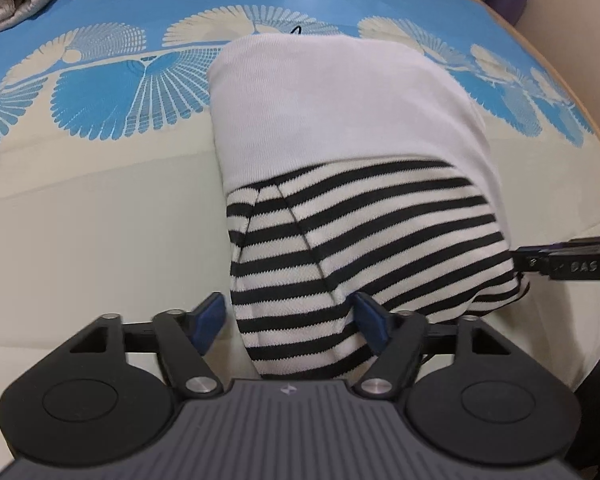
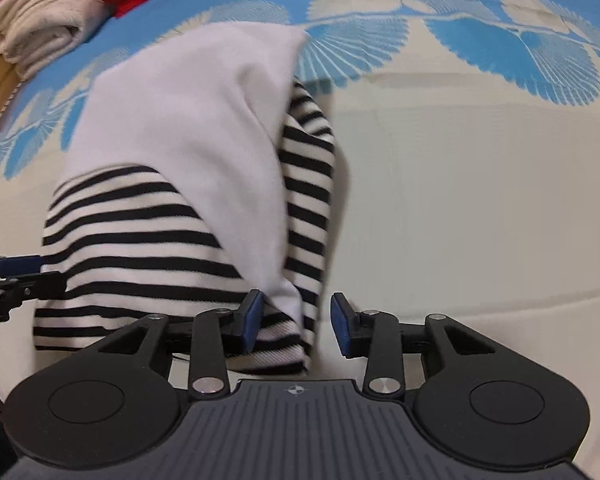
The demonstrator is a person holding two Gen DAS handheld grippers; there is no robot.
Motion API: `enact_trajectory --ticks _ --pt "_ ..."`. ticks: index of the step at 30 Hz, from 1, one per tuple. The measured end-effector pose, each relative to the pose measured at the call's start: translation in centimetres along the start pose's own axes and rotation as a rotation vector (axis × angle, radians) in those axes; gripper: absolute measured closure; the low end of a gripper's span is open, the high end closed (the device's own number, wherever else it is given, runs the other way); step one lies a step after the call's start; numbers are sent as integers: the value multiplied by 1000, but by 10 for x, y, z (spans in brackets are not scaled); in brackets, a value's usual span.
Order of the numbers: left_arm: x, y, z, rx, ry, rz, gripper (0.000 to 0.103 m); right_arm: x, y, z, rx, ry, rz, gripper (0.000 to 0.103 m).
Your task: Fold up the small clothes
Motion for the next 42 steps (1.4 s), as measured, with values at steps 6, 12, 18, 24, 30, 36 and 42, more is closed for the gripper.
enact_trajectory --ticks 6,12,18,24,30,36,42 --pt "37 1 9 17 -70 -113 16 24 -9 7 2 -59 83 62" --pt "119 -17 56 14 -303 -208 11 125 -1 36 15 -356 72 38" --pt "143 -64 125 68 -319 -172 1 156 17 115 49 -483 60 17" --pt "139 -86 161 150 -343 -157 1 148 39 163 82 -448 70 16" --pt "136 -97 149 121 -385 -156 1 143 56 164 138 -447 94 16" --pt "130 -101 147 99 -382 -149 1 132 57 160 127 -430 101 16" --pt "126 -97 146 91 -376 -139 1 127 58 156 141 -429 96 16"
Point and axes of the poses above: each gripper's, at about its wrist camera, not at the fingertips, and x roughly against the way its jaws point, y to its left, z to its underside, the point moved 9 cm from there along -x, roughly the way its jaws point, and after that the axes turned 13 degrees about y, right-handed, at the moved point
